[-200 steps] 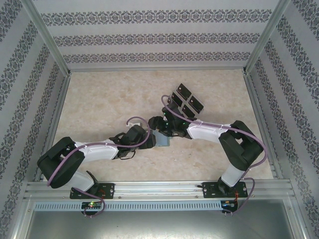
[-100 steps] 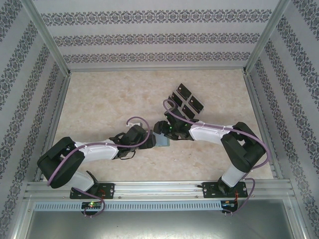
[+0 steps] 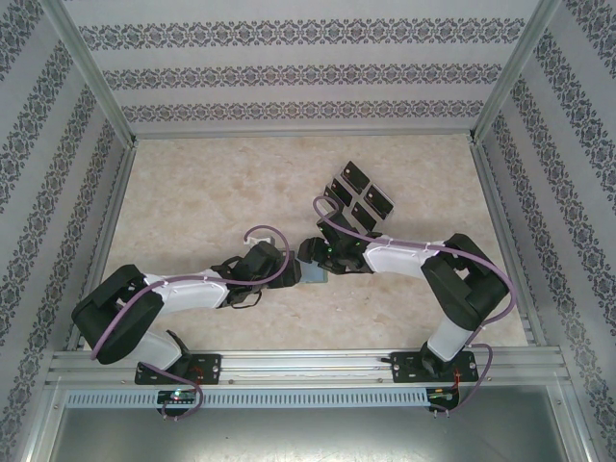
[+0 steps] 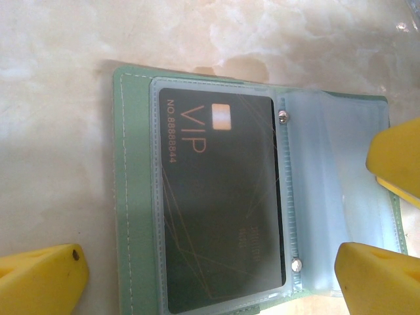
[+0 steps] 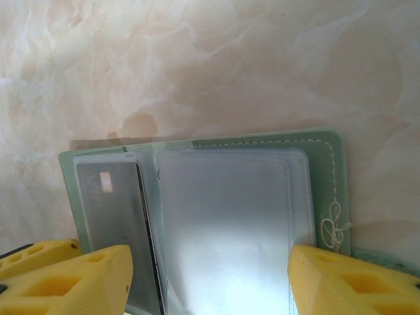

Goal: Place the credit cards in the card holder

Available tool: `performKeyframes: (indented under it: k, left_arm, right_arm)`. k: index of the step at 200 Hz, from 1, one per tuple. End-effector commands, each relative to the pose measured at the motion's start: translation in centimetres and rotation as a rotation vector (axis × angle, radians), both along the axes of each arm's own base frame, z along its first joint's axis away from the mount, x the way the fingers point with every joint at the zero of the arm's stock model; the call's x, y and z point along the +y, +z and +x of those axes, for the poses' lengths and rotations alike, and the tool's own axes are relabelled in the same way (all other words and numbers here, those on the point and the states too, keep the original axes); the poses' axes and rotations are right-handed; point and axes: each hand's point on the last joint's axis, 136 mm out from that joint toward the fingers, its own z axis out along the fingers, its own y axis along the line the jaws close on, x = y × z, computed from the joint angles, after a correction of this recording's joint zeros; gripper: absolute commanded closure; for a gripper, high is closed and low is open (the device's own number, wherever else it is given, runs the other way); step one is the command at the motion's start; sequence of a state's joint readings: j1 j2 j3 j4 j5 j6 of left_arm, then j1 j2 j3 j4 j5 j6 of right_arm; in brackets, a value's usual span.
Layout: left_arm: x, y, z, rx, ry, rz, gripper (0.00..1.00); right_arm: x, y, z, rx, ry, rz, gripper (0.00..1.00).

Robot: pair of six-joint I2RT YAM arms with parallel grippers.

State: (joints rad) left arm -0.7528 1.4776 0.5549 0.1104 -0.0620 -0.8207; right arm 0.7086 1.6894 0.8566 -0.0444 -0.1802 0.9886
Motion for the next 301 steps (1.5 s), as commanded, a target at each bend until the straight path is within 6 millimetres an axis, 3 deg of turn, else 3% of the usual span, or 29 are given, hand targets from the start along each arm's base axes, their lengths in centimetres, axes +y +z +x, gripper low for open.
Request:
performKeyframes:
  k: [1, 64, 108, 181, 243, 301]
  left_arm:
    - [1.5, -3.3, -1.1, 0.077, 0.018, 0.058, 0.00]
    - [1.6, -2.2, -1.0, 0.057, 0.026, 0.043, 0.00]
    - [1.9, 0.7, -0.7, -0.004, 0.047, 0.007, 0.00]
    - [4.2, 5.4, -0.4, -0.107, 0.116, -0.003, 0.00]
    - [6.4, 6.3, 0.0, -0.121, 0.173, -0.003, 0.00]
    - [7.4, 5.3, -0.1, -0.097, 0.192, 0.000, 0.00]
  right_arm:
    - [-1.0, -1.3, -0.5, 0.017, 0.003, -0.048, 0.35]
    - [1.1, -1.1, -0.2, 0.026, 0.036, 0.018, 0.35]
    - [2.2, -0.6, -0.2, 0.029, 0.059, 0.042, 0.35]
    - [4.0, 0.5, -0.5, 0.020, 0.088, 0.070, 0.35]
    - [5.3, 1.4, -0.4, 0.013, 0.101, 0.087, 0.35]
    - [6.6, 1.5, -0.4, 0.020, 0.117, 0.091, 0.35]
